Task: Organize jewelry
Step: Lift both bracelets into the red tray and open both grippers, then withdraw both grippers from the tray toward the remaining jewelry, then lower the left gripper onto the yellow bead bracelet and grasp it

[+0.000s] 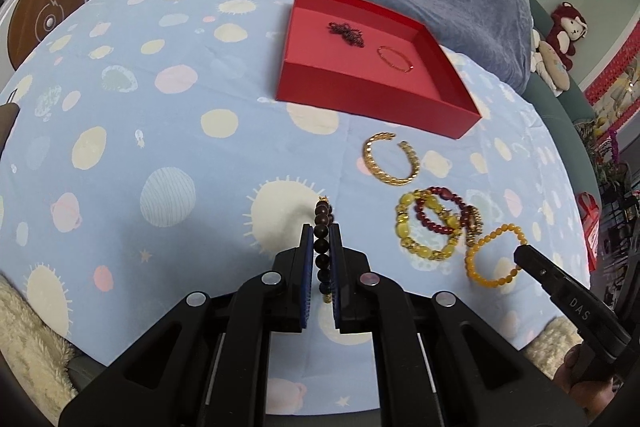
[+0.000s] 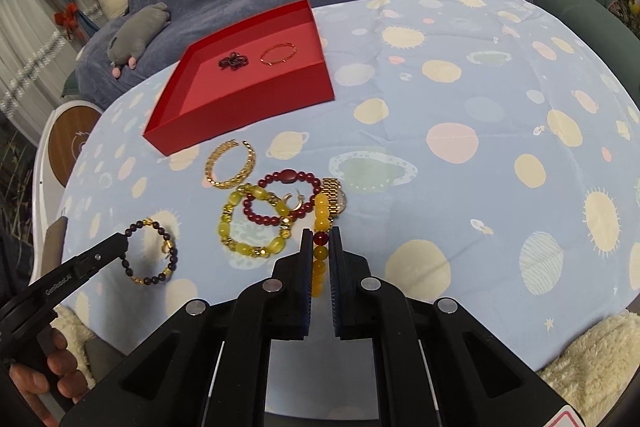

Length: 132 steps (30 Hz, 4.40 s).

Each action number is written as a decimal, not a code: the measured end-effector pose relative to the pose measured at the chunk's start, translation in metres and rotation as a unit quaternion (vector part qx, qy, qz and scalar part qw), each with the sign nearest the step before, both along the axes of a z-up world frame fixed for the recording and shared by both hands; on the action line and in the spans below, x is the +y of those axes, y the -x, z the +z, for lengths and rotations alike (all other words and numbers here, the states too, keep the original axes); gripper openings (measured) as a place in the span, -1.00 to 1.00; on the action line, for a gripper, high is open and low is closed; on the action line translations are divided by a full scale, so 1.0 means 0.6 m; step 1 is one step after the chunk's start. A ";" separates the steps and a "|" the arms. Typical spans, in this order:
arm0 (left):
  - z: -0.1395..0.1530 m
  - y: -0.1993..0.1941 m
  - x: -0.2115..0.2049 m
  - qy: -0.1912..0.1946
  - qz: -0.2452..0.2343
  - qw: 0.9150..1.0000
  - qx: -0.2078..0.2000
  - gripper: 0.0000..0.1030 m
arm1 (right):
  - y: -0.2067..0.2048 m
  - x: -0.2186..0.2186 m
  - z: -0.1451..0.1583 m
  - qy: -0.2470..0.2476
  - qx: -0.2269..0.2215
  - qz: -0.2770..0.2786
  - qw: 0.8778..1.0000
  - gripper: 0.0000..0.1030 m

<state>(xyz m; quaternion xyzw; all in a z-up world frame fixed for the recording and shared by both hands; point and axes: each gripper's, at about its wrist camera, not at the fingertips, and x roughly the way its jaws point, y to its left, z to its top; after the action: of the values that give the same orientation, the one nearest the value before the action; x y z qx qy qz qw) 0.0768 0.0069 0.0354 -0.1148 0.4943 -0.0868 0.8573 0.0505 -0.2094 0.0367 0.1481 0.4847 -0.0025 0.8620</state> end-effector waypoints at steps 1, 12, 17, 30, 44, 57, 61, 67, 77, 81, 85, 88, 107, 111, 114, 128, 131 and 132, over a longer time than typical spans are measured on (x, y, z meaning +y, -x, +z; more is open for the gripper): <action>0.006 0.001 -0.004 0.002 -0.003 1.000 -0.002 -0.85 | 0.001 0.000 0.004 -0.002 -0.002 0.001 1.000 -0.86; 0.044 0.006 -0.023 0.021 -0.026 0.999 -0.013 -0.85 | 0.009 0.002 0.031 -0.011 -0.013 0.004 1.000 -0.86; 0.061 -0.006 -0.038 0.028 -0.042 0.999 -0.019 -0.85 | -0.007 0.006 0.042 -0.013 -0.019 0.012 1.000 -0.86; 0.121 -0.158 -0.089 0.031 -0.058 0.996 -0.061 -0.85 | -0.177 0.026 0.096 -0.034 -0.058 0.042 0.997 -0.86; 0.053 -0.350 -0.062 0.085 -0.031 0.996 -0.017 -0.85 | -0.370 0.073 0.011 -0.079 -0.005 0.073 0.994 -0.86; 0.015 -0.349 -0.025 -0.014 0.012 0.999 -0.042 -0.07 | -0.365 0.020 -0.013 -0.018 -0.014 0.027 0.999 -0.37; 0.022 -0.329 -0.009 -0.016 0.024 0.998 -0.049 -0.06 | -0.331 0.006 -0.003 -0.022 -0.021 0.021 0.999 -0.37; 0.031 -0.275 -0.003 -0.026 0.027 0.998 -0.052 -0.06 | -0.276 0.008 0.012 -0.013 -0.022 0.025 0.999 -0.37; 0.011 -0.169 0.007 -0.031 0.023 0.999 -0.026 -0.06 | -0.168 0.024 0.014 0.009 -0.014 0.037 0.999 -0.37; -0.010 -0.121 0.011 -0.040 0.019 0.999 -0.012 -0.06 | -0.121 0.024 0.004 -0.001 -0.004 0.032 0.999 -0.37; -0.031 -0.079 0.010 -0.046 0.011 0.999 0.003 -0.06 | -0.084 0.030 -0.009 0.002 0.009 0.034 0.999 -0.37; -0.042 -0.054 0.006 -0.052 0.005 0.999 0.011 -0.06 | -0.061 0.032 -0.017 0.007 0.016 0.036 0.999 -0.37; -0.052 0.000 -0.013 -0.049 -0.004 0.999 0.009 -0.06 | -0.023 0.040 -0.049 -0.011 0.036 0.029 0.999 -0.37; -0.044 -0.021 -0.050 -0.035 -0.022 0.999 0.004 -0.06 | -0.021 0.030 -0.052 -0.012 0.038 0.022 0.999 -0.37; -0.047 -0.038 -0.087 -0.032 -0.041 0.999 0.004 -0.06 | -0.020 0.019 -0.056 -0.012 0.041 0.014 0.999 -0.37; -0.081 -0.063 -0.159 -0.088 -0.079 0.993 0.003 -0.65 | -0.034 -0.009 -0.065 -0.014 0.046 -0.002 0.999 -0.37; -0.081 -0.065 -0.145 -0.072 -0.079 0.994 0.010 -0.81 | -0.038 -0.007 -0.065 -0.013 0.046 -0.002 0.999 -0.37; -0.080 -0.064 -0.139 -0.069 -0.076 0.995 0.012 -0.81 | -0.040 -0.005 -0.065 -0.013 0.046 -0.002 0.999 -0.37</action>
<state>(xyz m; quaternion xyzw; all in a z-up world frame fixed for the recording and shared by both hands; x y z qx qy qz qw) 0.1154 -0.0765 -0.0129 -0.0188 0.5166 -0.1163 0.8481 0.0748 -0.2126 -0.0020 0.1598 0.5234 -0.0045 0.8369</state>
